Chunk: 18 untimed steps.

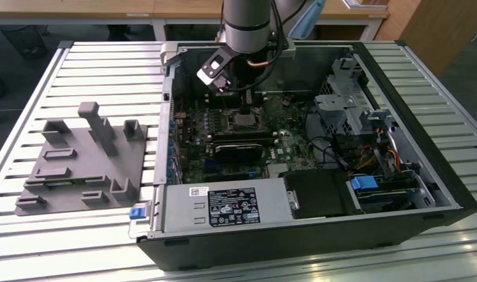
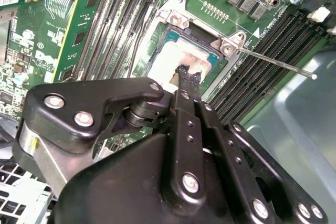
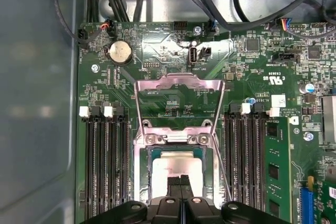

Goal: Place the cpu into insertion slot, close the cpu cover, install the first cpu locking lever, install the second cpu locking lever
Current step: 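Close the cpu cover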

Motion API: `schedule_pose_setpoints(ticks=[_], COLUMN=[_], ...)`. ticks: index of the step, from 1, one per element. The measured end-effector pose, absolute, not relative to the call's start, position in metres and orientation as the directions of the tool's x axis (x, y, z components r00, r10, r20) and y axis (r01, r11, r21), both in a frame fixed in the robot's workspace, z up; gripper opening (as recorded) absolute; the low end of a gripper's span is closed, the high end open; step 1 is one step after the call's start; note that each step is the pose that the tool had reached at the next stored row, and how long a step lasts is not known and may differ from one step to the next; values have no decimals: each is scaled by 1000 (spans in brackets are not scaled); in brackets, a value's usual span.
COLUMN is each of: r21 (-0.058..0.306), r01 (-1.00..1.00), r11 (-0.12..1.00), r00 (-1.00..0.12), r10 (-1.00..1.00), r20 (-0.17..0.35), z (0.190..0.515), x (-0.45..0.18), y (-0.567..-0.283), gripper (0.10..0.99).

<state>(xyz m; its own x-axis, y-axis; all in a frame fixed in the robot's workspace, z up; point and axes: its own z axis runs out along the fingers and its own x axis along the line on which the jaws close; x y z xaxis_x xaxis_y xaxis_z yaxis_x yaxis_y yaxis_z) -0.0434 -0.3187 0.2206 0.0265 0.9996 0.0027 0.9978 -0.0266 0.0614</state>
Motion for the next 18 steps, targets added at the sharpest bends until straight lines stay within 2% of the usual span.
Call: schedule_pose_setpoints(ticks=[18], r21=[60], r01=[998], r11=[-27], r00=[27], r10=[1000], r20=[3], z=[236], x=[-43], y=[-319], gripper=[106])
